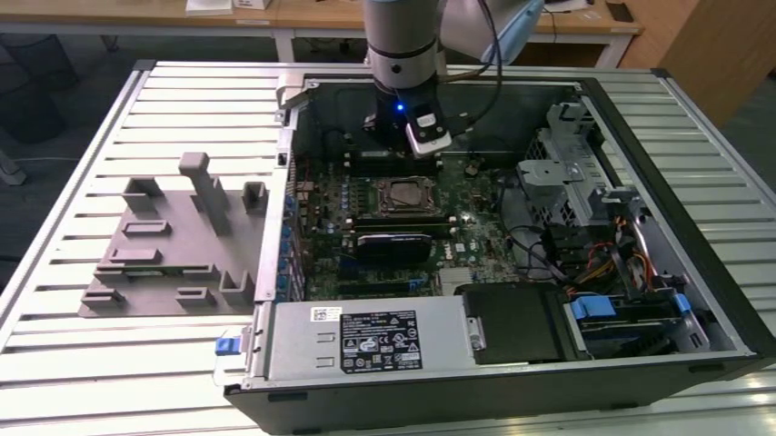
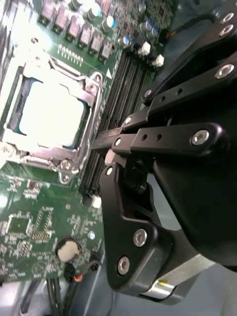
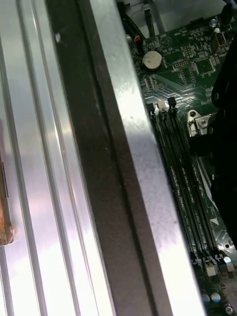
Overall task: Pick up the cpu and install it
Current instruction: 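Install the first cpu locking lever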
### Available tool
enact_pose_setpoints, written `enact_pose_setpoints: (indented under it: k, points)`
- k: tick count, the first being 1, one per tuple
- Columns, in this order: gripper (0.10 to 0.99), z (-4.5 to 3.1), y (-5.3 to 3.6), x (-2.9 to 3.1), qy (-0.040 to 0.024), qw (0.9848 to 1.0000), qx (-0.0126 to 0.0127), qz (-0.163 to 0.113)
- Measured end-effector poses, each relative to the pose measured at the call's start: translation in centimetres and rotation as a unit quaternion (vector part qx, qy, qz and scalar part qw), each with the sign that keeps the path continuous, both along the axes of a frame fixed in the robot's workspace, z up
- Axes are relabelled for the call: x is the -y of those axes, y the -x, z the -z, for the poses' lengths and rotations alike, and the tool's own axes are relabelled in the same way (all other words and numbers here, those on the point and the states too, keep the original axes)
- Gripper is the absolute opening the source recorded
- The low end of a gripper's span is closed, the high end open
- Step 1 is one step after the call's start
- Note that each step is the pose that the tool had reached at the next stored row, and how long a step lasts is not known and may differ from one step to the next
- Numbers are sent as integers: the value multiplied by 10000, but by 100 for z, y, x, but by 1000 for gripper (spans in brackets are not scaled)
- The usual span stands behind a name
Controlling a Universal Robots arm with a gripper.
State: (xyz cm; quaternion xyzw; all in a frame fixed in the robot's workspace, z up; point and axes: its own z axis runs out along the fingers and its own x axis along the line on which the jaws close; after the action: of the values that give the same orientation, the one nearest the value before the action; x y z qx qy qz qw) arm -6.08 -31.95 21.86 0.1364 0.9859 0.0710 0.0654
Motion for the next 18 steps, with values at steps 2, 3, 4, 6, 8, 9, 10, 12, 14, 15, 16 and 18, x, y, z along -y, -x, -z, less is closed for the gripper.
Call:
enact_pose_setpoints:
  k: [2, 3, 4, 6, 8, 9, 10, 12, 14, 15, 16, 18]
  points:
    - [106, 1, -3, 0, 62, 9999, -114, 0]
    - [106, 2, -4, 0, 101, 9998, -154, 0]
    - [106, 3, -3, 0, 153, 9997, -181, 2]
    - [106, 4, -4, 0, 256, 9995, -198, 3]
    - [106, 5, -4, 0, 340, 9992, -200, 4]
    - [106, 6, -4, 0, 395, 9990, -203, 5]
    - [106, 7, -4, 0, 451, 9988, -205, 6]
    - [106, 9, -4, 0, 545, 9983, -205, 8]
    - [106, 10, -4, 0, 620, 9979, -206, 10]
    - [106, 10, -4, 0, 627, 9978, -206, 10]
    - [106, 10, -4, 1, 629, 9978, -206, 9]
    - [106, 10, -4, 0, 633, 9978, -205, 10]
